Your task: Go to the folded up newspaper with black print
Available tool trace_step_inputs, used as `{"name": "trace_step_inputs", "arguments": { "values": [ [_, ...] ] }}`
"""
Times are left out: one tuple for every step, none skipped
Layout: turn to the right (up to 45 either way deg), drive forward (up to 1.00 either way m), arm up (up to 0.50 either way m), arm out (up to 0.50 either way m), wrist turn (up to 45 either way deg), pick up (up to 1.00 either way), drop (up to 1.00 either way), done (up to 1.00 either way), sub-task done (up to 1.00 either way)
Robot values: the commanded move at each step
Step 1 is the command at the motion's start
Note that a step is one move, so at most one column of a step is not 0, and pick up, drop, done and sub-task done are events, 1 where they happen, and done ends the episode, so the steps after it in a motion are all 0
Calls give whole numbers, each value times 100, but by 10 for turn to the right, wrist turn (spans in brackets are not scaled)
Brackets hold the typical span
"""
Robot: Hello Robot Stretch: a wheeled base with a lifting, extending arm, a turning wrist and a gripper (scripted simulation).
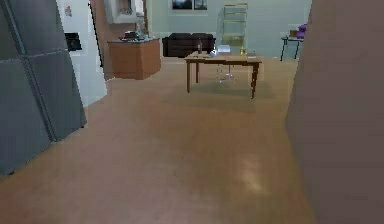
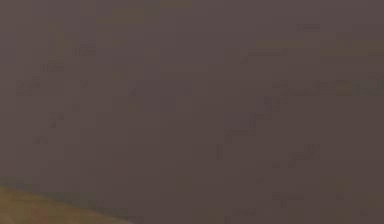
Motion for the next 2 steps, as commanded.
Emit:
{"name": "trace_step_inputs", "arguments": {
  "values": [
    [-120,0,0,0,0,0,0,0,0],
    [0,100,0,0,0,0,0,0,0]
  ]
}}
